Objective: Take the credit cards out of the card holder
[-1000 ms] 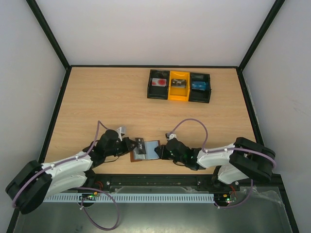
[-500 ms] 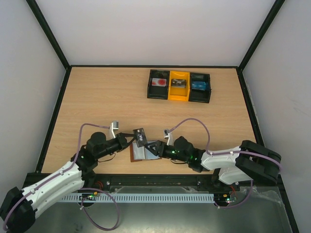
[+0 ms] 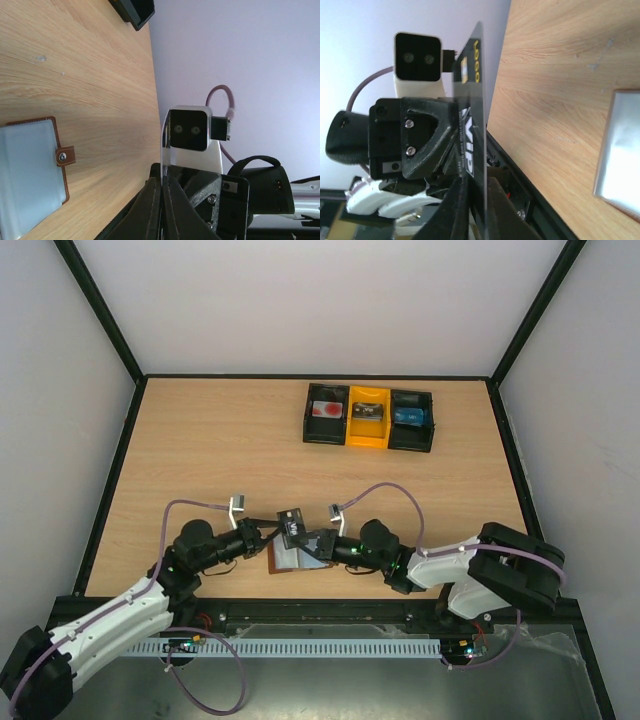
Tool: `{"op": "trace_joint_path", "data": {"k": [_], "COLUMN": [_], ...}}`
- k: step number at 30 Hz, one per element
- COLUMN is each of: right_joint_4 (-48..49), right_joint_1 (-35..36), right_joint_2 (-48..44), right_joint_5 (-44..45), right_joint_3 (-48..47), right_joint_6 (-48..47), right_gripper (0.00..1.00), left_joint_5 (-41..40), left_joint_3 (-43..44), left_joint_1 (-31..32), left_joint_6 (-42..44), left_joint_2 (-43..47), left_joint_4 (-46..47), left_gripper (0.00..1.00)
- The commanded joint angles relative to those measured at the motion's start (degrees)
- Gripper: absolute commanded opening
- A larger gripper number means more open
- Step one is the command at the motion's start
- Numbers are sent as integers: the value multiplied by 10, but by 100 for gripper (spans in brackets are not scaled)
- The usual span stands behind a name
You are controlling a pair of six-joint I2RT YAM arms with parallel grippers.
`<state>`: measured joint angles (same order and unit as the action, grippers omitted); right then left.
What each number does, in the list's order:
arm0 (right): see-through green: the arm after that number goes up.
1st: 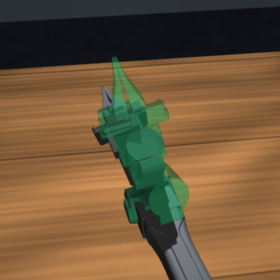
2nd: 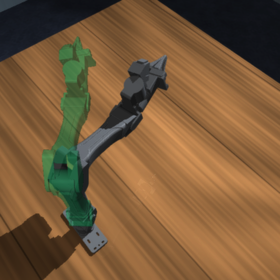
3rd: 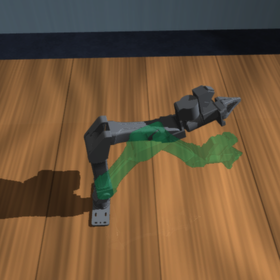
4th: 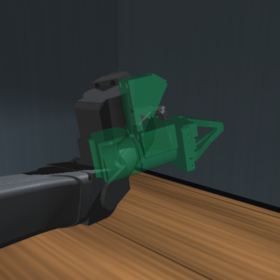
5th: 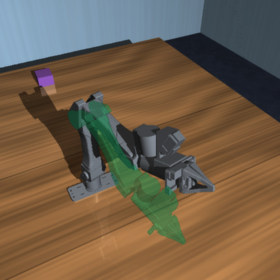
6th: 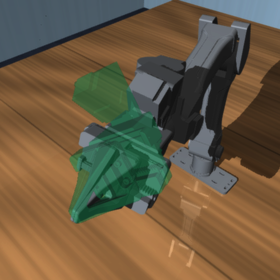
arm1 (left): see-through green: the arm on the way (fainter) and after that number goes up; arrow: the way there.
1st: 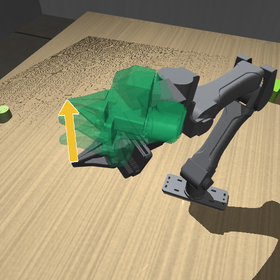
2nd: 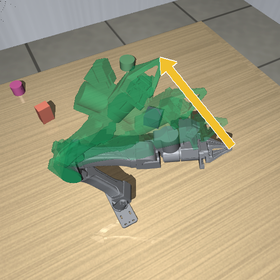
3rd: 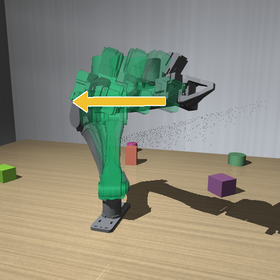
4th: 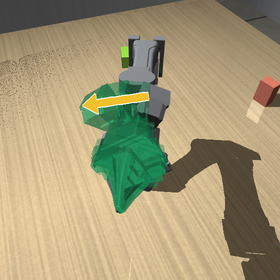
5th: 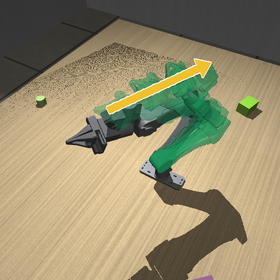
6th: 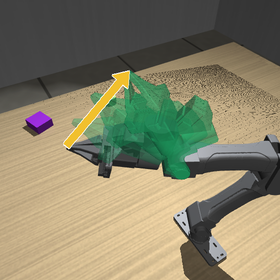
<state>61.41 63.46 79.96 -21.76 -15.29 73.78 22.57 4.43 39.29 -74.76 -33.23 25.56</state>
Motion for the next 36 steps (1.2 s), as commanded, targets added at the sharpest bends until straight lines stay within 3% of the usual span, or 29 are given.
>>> {"op": "trace_joint_path", "data": {"k": [1, 2, 5, 8, 12, 15, 19, 28, 33, 36], "right_joint_4": [45, 43, -2, -123, -242, -319, -346, -386, -378, -370], "right_joint_1": [2, 2, 2, 2, 2, 2, 2, 2, 2, 2], "right_joint_2": [-4, -10, -37, -76, -125, -150, -173, -203, -207, -206], "right_joint_5": [-18, -20, -36, -63, -117, -168, -230, -253, -263, -264], "right_joint_3": [5, 10, 13, -6, -31, -54, -62, -71, -67, -63], "right_joint_6": [-11, -19, -62, -131, -206, -253, -276, -300, -298, -292], "right_gripper": [3, 2, 2, 2, 2, 2, 2, 2, 2, 2], "left_joint_5": [28, 28, 30, 43, 87, 124, 158, 240, 248, 258], "left_joint_3": [-1, -2, -2, 4, 22, 49, 95, 118, 119, 118], "left_joint_1": [-3, -3, -3, -3, -4, -6, -6, -6, -6, -6], "left_joint_6": [-3, -1, 12, 46, 95, 132, 184, 223, 233, 234], "left_joint_2": [1, 5, 23, 46, 66, 62, 48, 29, 33, 29], "left_joint_4": [33, 28, -1, -45, -87, -125, -182, -205, -217, -213], "left_gripper": [5, 8, 31, 50, 62, 63, 61, 33, 31, 24]}}
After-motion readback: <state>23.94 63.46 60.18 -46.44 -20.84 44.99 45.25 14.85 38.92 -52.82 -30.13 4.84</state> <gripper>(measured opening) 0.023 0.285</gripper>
